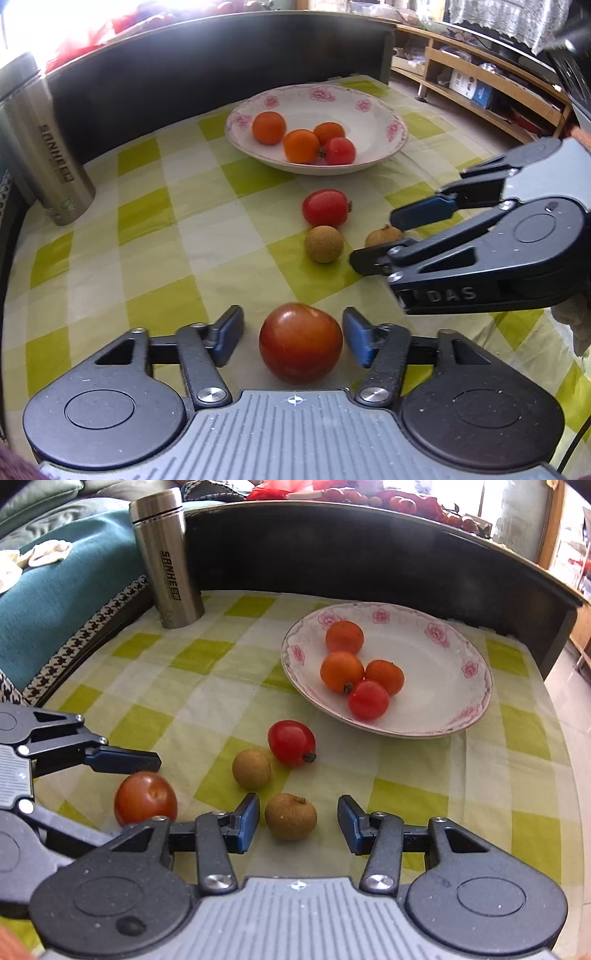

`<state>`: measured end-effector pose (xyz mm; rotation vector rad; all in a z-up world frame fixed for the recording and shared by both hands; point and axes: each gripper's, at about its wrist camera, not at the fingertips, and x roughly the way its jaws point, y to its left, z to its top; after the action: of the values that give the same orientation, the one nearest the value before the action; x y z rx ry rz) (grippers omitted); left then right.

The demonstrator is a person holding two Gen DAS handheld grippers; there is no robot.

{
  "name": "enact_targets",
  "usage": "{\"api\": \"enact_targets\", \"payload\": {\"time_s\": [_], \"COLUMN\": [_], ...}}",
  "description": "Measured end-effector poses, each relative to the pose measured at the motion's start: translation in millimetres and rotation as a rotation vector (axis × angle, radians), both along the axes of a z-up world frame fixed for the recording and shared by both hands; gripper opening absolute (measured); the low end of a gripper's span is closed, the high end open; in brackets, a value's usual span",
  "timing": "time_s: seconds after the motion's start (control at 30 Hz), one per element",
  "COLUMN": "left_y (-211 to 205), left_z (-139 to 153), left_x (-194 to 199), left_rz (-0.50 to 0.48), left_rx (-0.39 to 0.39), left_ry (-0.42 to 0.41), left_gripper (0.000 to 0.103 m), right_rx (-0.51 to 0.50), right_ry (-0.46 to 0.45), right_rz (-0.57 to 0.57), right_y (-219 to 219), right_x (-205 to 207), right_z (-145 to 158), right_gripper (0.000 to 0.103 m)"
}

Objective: Organize fruits
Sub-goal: 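Grasp a small brown round fruit with the right tool while the left tool holds the tomato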

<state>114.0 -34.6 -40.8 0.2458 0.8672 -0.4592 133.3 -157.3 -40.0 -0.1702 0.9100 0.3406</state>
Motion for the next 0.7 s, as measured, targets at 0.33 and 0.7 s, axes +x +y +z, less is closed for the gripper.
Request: {"api": "enact_targets", "payload": {"time_s": [0.33, 0.7], "left_y": [0.7, -2.5], "left_z": [2.2, 3.8], "left_x": [1.3, 0.6], "left_rz": [0.011, 0.000], "left_rx": [-0.005, -0.004], "left_ry": [-0.009, -0.004], "left_gripper": [0.050, 0.050], "right_rx": [-0.042, -0.061], "right_ry": [-0.006, -0.021], "right_rz": [-0.001, -0.018], "right_y": [5.1, 3.3], "right_x": [-6.3, -10.6], "right_z": [0.3, 10.8], "right_gripper": [0.035, 0.035]}}
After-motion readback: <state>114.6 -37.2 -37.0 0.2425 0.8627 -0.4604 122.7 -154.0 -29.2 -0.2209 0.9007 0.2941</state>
